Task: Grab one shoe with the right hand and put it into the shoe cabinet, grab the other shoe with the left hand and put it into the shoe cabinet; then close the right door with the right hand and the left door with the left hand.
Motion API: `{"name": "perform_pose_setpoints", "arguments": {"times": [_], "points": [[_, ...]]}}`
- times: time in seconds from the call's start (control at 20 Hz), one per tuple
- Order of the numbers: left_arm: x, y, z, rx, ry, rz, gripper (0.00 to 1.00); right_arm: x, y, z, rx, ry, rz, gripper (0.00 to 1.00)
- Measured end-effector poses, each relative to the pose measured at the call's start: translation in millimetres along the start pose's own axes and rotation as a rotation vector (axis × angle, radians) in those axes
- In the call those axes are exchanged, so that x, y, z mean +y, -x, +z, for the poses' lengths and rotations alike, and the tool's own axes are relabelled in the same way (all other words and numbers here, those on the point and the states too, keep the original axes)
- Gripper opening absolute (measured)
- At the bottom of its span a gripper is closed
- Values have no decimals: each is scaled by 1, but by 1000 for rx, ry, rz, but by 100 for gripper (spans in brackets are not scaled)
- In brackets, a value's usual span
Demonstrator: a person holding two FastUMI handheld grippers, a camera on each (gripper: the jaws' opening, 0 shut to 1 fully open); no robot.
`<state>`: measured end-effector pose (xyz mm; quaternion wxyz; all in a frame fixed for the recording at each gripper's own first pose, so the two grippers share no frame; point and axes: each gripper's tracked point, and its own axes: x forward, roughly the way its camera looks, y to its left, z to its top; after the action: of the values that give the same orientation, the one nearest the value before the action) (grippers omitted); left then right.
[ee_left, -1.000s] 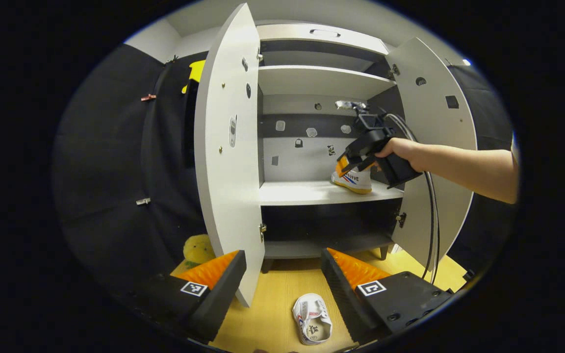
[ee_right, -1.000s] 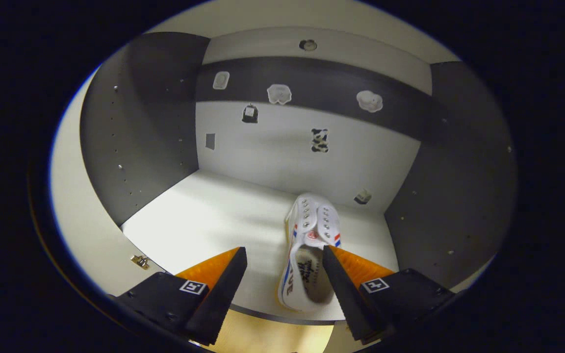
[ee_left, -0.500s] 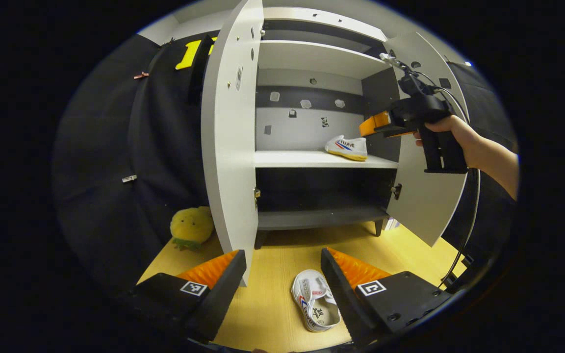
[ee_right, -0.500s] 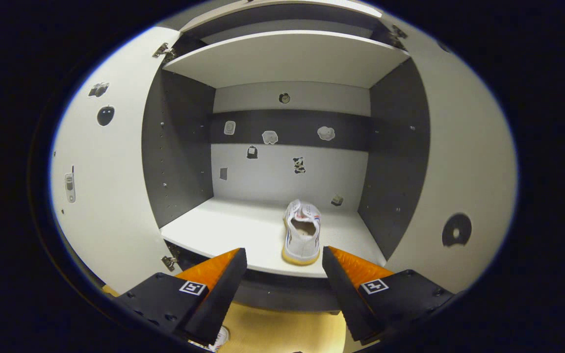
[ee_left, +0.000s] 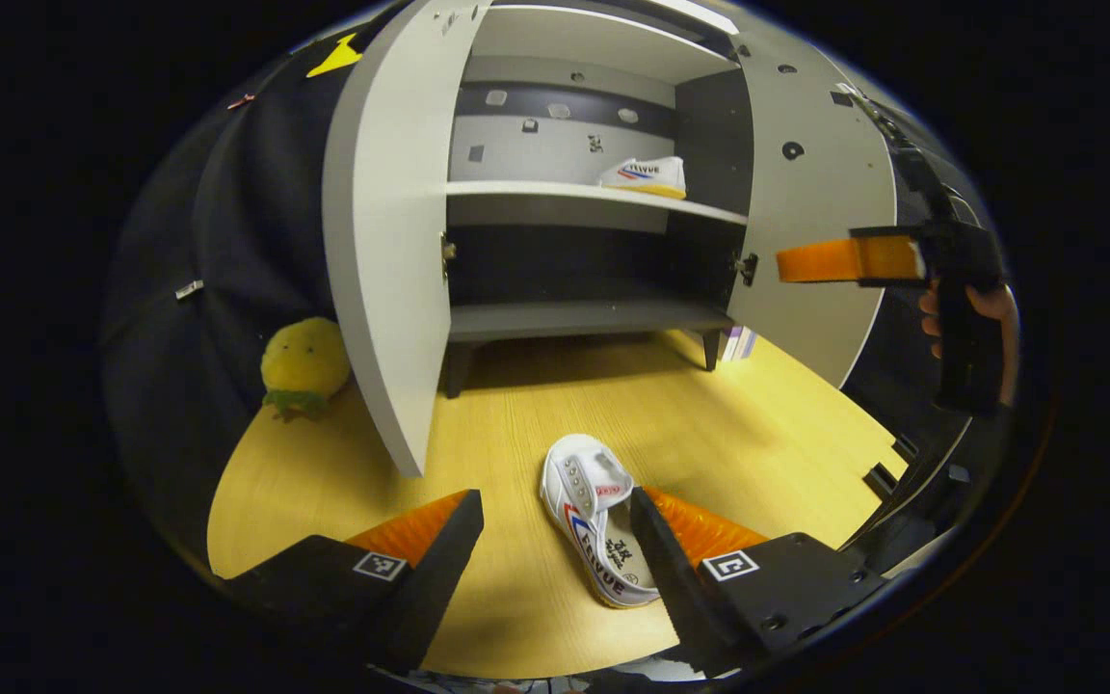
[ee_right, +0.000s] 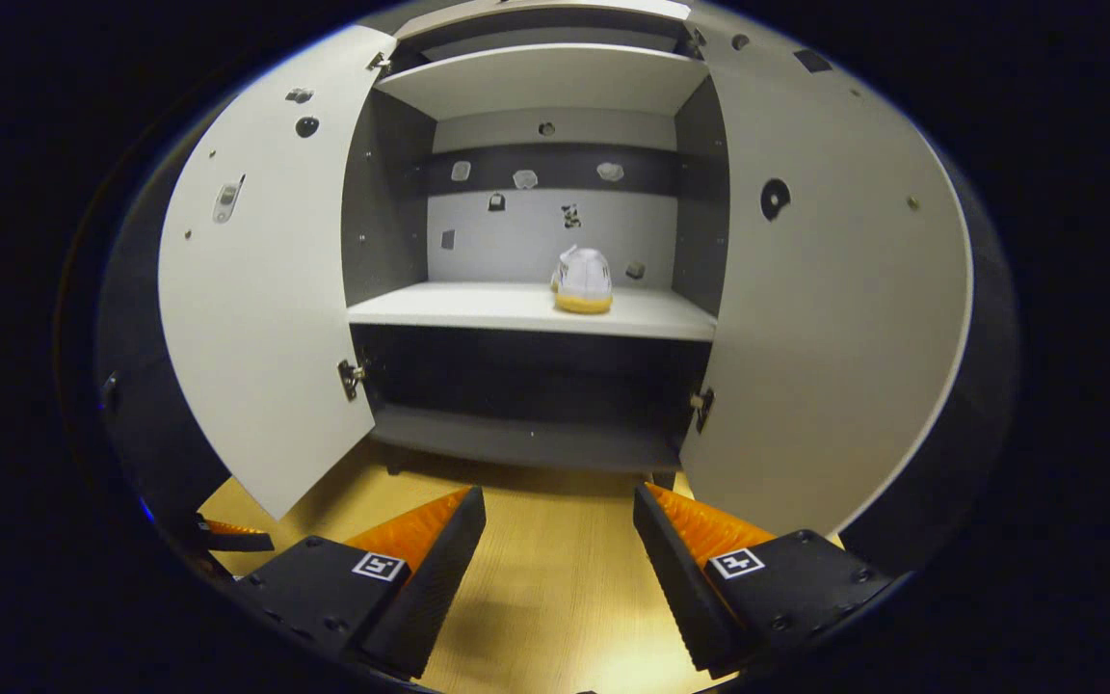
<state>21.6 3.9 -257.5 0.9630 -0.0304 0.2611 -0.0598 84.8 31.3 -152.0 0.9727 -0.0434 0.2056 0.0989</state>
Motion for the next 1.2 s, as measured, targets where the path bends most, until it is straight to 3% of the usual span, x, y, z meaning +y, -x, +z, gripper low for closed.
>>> {"name": "perform_pose_setpoints", "arguments": {"times": [0.25,0.55,0.65,0.9,1.15,1.2], "points": [[-11,-44,-38,100,-54,-49,96,1,41,-65,113,-20,-38,98],[-5,-96,-59,161,-120,-2,94,-4,72,-92,132,-21,-85,98],[-4,-107,-59,168,-129,20,87,-10,77,-99,147,-15,-98,98],[-12,-120,-60,175,-193,37,58,-21,78,-102,160,-27,-112,98],[4,-120,-67,219,-207,143,33,-28,65,-89,141,-14,-85,99],[13,-121,-67,231,-209,178,21,-29,63,-87,137,-15,-79,98]]}}
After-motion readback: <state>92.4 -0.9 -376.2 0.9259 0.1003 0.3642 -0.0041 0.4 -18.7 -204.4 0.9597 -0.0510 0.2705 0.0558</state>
